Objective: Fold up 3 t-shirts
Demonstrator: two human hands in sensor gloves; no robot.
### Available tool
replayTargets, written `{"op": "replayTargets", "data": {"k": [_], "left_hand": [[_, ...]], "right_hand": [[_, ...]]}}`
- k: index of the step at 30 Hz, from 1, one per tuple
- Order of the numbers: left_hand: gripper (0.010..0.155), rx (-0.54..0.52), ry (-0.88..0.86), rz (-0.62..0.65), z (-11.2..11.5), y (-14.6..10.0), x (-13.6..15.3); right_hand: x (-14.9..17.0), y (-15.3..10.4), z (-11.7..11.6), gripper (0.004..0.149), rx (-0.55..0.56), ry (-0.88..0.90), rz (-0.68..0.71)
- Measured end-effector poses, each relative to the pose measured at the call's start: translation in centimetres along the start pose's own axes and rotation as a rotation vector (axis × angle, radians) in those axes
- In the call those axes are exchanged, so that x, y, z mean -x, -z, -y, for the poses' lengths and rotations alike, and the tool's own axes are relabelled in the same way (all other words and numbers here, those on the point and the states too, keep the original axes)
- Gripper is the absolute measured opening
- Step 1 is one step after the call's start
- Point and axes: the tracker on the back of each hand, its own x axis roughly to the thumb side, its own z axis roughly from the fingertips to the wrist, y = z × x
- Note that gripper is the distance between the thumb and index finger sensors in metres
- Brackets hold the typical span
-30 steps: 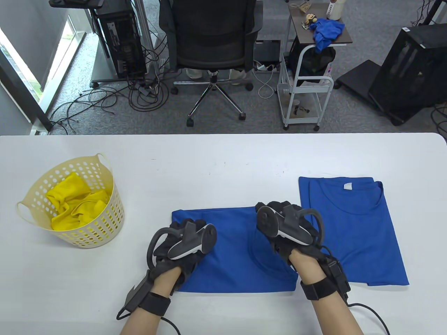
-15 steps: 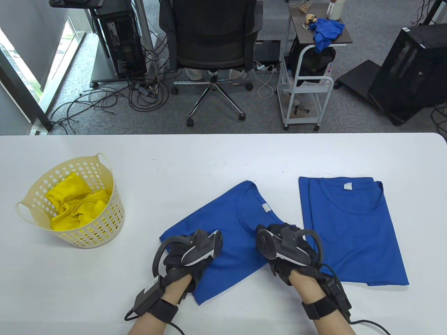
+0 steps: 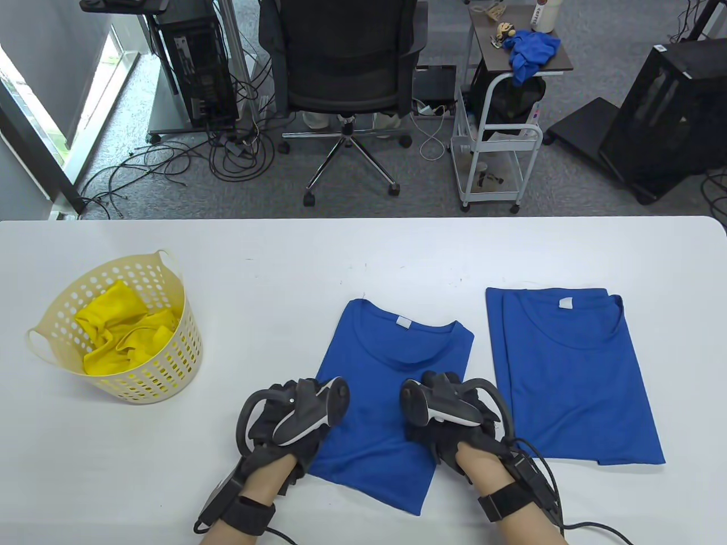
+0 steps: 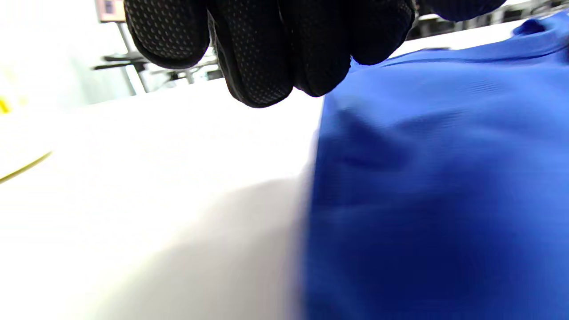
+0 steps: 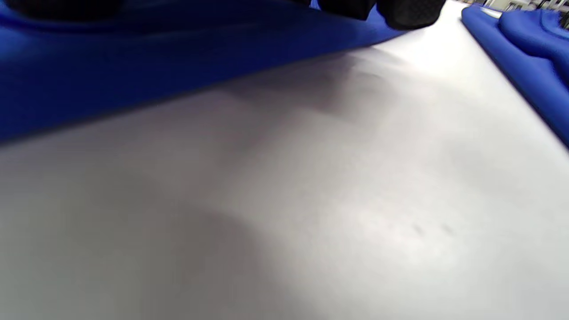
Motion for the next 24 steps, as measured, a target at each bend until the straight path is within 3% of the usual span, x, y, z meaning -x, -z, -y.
{"op": "replayTargets", "data": {"k": [5,13,15,17,19,21,24], "left_hand": [[0.057,0.108,0.000,-0.095,2.0,1.5,2.3],[0.066,0.171,-0.034,-0.118,2.4,2.5,2.2],[0.068,0.159,-0.022,-0.103,2.4,2.7,1.9],[0.071,0.154,-0.028,-0.098,2.4,2.9,1.5],[0.075,0.152,-0.027,-0.099,2.3,3.2,1.0],[0.078,0.154,-0.033,-0.104,2.3,3.5,0.7],[0.079,0.151,0.013,-0.112,2.4,3.8,-0.3]], "right_hand": [[0.3,-0.4,0.2,0.075,-0.102,0.009,0.058],[-0.8,-1.5,0.6,0.075,-0.099,-0.069,0.160],[0.2,-1.7,1.8,0.066,0.029,0.025,0.107],[1.8,-1.9,2.7,0.061,0.259,0.121,-0.023],[3.6,-1.7,3.0,0.062,0.387,0.089,-0.216],[4.6,-0.9,2.5,0.068,0.323,-0.010,-0.321],[5.1,0.1,1.2,0.074,0.197,-0.032,-0.351]]}}
